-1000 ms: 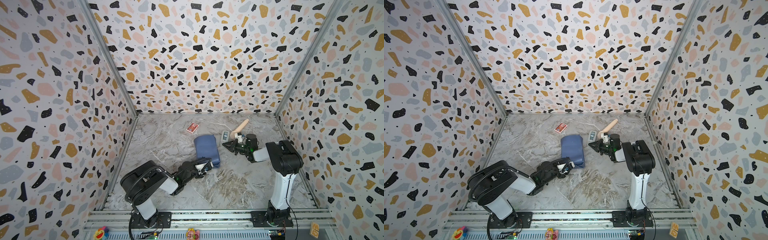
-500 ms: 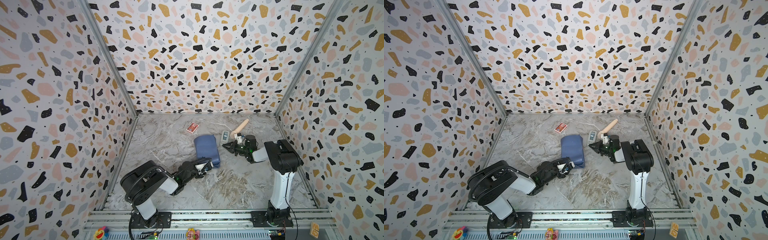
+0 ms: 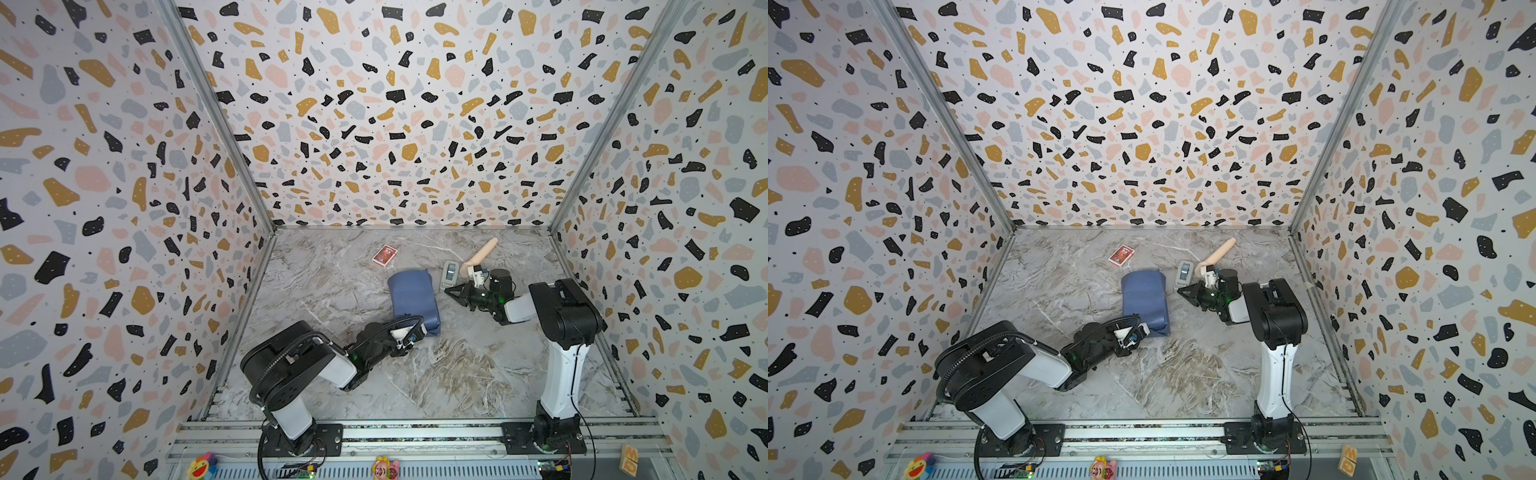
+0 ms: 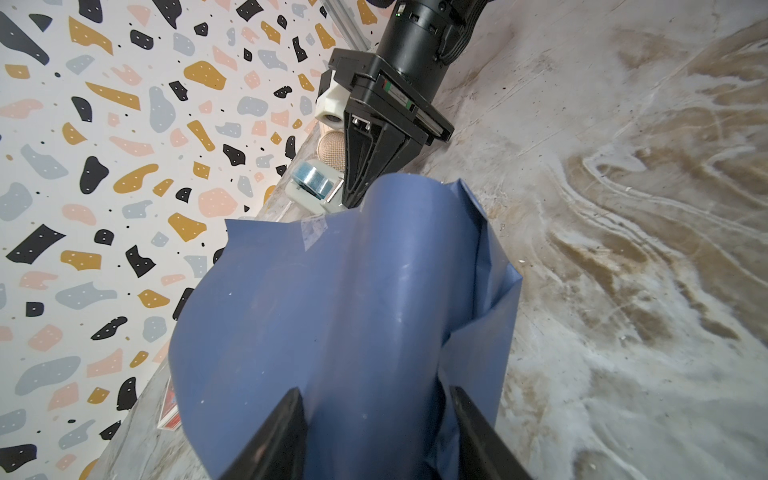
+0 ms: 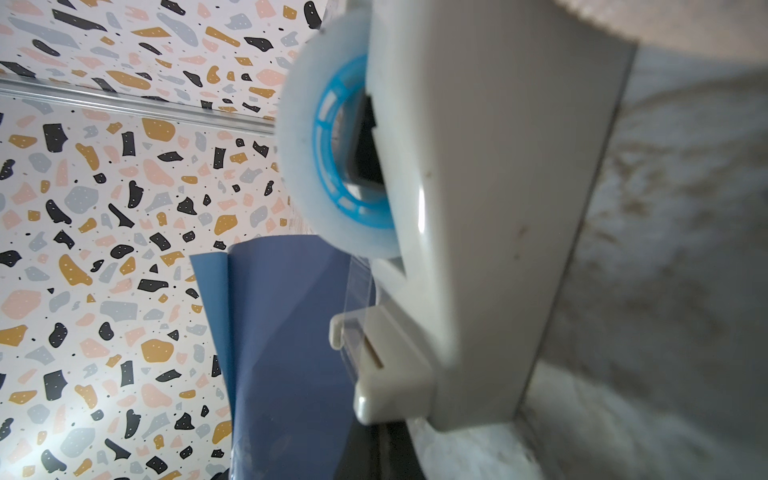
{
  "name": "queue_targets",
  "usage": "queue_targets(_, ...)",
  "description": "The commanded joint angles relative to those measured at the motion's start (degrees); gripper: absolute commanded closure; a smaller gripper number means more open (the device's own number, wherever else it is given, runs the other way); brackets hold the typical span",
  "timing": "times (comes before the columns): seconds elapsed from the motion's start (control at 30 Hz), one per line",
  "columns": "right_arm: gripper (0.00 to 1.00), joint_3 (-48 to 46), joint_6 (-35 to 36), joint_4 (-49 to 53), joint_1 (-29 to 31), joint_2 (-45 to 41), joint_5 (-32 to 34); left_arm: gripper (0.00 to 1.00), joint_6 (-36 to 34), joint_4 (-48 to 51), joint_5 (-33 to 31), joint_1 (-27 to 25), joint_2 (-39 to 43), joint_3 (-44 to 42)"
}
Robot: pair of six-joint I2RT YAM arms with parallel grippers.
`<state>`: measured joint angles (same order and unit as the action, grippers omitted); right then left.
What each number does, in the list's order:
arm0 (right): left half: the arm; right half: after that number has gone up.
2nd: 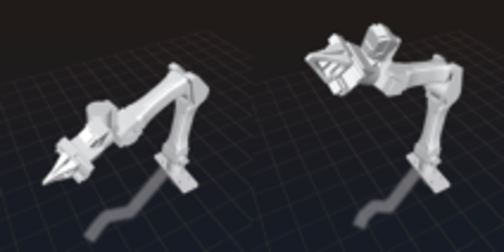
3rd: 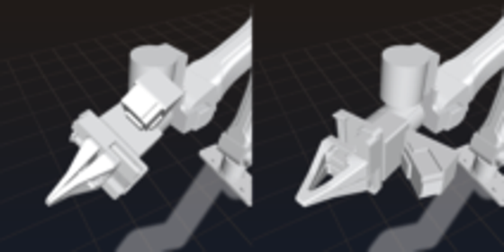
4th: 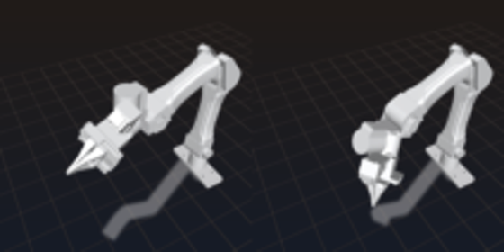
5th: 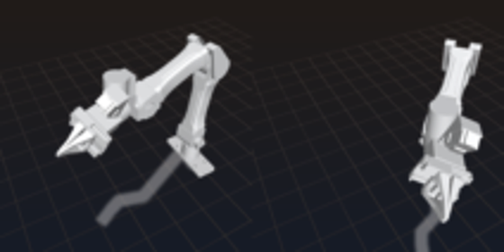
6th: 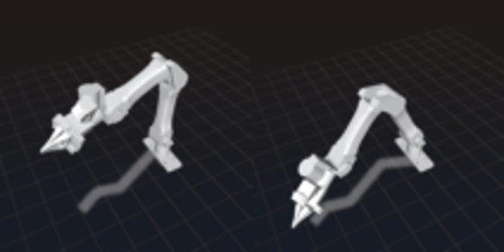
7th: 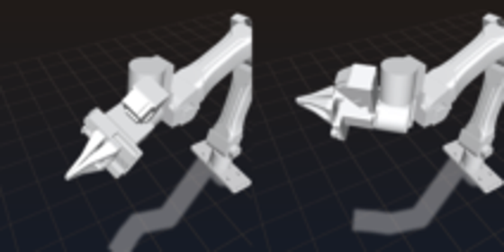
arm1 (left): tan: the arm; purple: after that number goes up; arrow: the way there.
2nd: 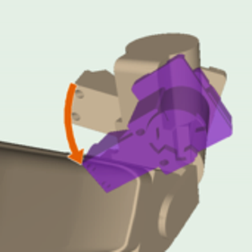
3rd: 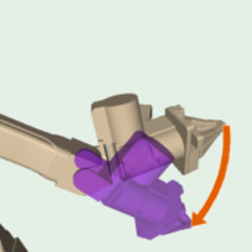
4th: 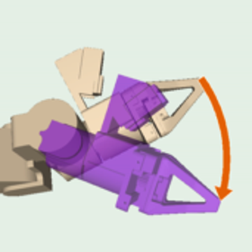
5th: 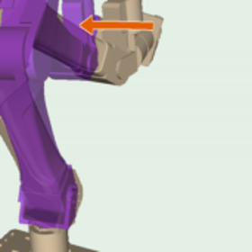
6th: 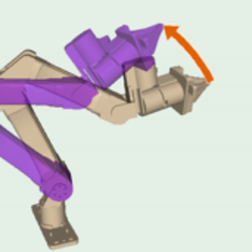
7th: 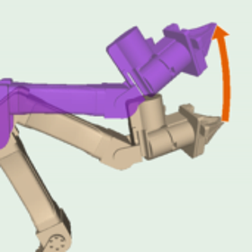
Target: Wrap the gift box in paper
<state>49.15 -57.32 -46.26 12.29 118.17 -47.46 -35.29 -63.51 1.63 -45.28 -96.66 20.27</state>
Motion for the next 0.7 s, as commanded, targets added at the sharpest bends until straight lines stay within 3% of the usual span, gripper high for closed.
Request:
queue_targets(0.0,1.0,-0.5,1.11,7.08,0.88,-2.67,-1.52,0.47,2.59,10.51,1.98,0.09,-3.01,-0.4)
queue_targets(0.67,1.0,0.51,-1.61,6.35,2.3,-9.87,-4.4,0.47,2.51,11.02,1.98,0.1,-3.1,-0.09)
